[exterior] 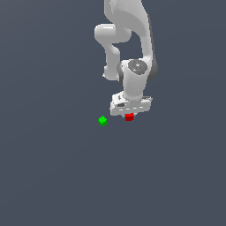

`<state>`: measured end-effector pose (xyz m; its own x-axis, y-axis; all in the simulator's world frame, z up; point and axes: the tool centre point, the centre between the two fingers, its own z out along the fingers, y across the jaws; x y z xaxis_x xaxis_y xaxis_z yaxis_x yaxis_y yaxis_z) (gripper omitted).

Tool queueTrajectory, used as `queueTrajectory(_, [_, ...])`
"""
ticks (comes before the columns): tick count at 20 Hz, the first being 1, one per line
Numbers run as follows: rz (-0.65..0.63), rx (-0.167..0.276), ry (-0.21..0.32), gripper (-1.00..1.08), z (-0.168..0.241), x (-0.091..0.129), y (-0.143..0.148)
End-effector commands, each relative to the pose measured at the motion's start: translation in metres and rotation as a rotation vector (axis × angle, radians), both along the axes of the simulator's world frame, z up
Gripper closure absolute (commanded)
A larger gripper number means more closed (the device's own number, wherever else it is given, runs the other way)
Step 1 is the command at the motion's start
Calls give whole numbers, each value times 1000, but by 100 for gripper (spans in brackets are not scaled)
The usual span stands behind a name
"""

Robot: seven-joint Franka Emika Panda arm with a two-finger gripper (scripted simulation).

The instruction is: Stack the red cube on top of the green cube.

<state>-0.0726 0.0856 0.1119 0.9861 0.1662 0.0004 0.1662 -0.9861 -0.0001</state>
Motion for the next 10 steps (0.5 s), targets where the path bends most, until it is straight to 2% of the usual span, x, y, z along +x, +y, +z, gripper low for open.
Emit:
queueTrajectory(1, [-1,0,0,108,-2,-1,-8])
queueTrajectory(5, [-1,0,0,108,-9,-6,-30])
queueTrajectory(10, [-2,-1,0,108,-22,-15,-73])
